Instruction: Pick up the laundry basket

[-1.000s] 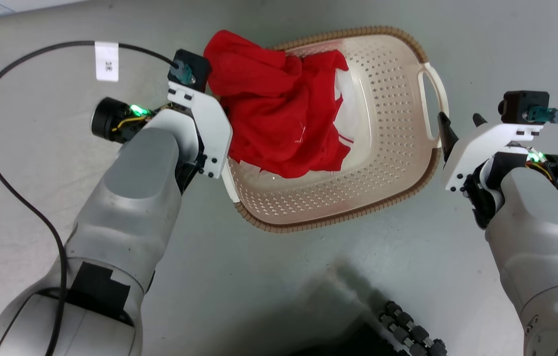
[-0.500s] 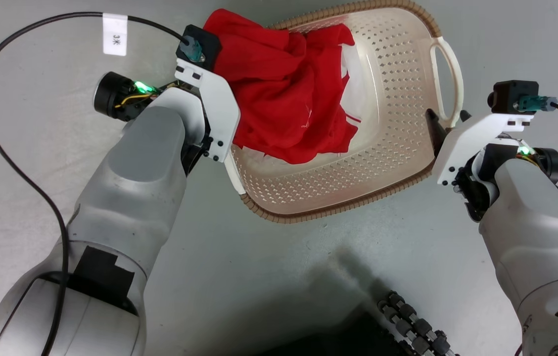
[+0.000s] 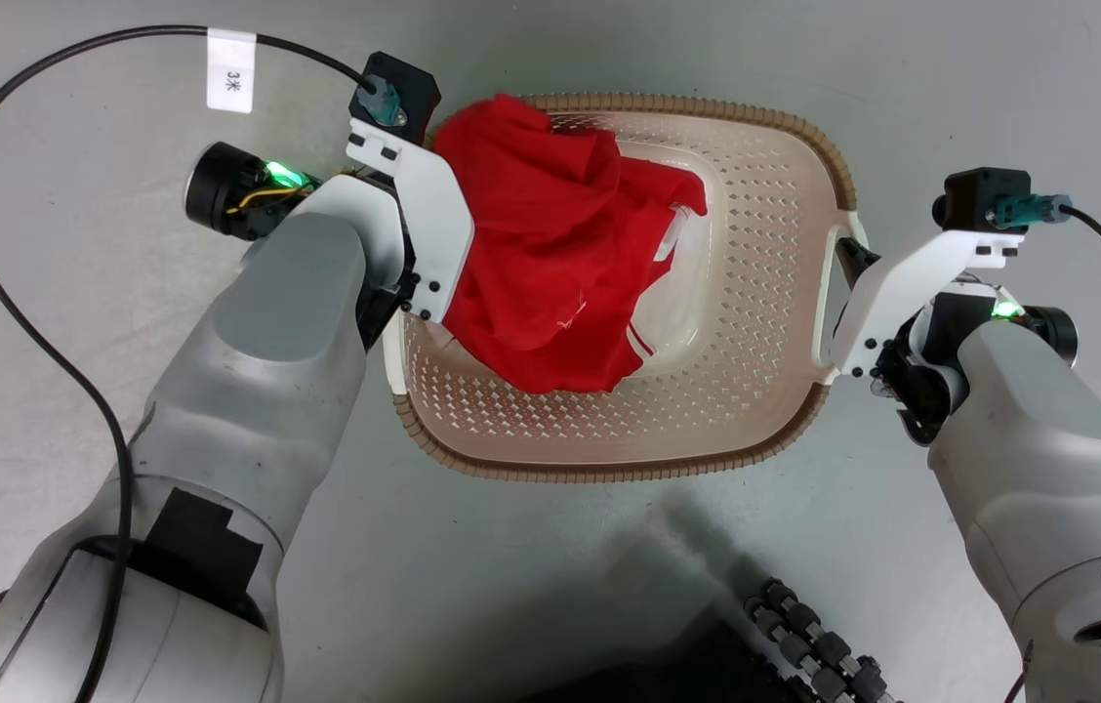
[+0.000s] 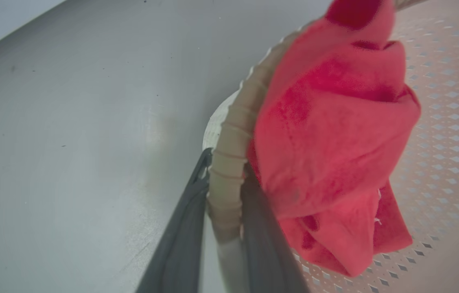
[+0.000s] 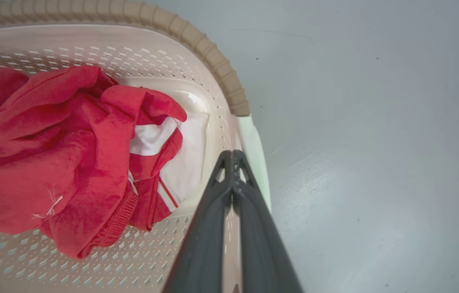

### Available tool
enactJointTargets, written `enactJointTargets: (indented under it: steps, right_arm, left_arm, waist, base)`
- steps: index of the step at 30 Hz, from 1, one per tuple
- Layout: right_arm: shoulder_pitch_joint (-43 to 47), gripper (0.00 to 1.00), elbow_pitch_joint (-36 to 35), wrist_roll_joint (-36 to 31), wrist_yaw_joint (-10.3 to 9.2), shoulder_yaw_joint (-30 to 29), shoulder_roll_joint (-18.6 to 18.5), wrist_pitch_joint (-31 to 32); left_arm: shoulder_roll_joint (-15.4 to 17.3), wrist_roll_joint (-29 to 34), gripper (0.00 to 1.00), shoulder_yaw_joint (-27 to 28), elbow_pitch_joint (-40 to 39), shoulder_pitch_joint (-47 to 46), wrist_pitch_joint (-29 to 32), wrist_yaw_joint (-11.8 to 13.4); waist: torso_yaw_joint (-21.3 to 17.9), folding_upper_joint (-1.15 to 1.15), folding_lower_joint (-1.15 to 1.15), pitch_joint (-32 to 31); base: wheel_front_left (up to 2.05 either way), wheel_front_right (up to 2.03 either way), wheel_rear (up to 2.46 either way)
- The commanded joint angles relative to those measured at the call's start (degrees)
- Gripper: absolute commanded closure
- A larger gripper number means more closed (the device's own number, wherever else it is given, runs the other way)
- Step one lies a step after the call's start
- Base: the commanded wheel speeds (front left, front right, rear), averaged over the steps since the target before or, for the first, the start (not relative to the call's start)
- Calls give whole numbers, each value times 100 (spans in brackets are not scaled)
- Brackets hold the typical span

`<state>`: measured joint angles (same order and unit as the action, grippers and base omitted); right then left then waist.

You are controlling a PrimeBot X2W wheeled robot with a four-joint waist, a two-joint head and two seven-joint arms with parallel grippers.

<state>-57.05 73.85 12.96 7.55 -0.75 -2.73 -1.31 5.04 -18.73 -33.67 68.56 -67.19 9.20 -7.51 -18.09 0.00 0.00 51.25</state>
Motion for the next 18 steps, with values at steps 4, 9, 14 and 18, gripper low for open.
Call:
enactJointTargets:
  steps: [4, 9, 14, 18]
  right_arm:
    - [71, 100, 0, 233, -11, 71, -27, 104]
    - [100, 100, 1, 505, -11, 168, -26, 150]
    - [91, 100, -1, 712, -11, 290, -26, 131]
    - [11, 100, 0, 530, -11, 118, -55, -243]
  left_arm:
    - [44, -148, 100, -77, -4, -43, -34, 6]
    - [39, -288, 100, -98, 92, -54, 38, 6]
    - [6, -437, 100, -118, 171, 6, 137, 5]
    - [26, -519, 100, -123, 228, 71, 134, 0]
  waist:
    - [7, 0, 0, -61]
    - [15, 0, 0, -124]
    - [-3, 0, 0, -238]
    - [-63, 0, 0, -350]
  base:
    - [0, 0, 0]
    - [0, 0, 0]
    - [0, 0, 0]
    - [0, 0, 0]
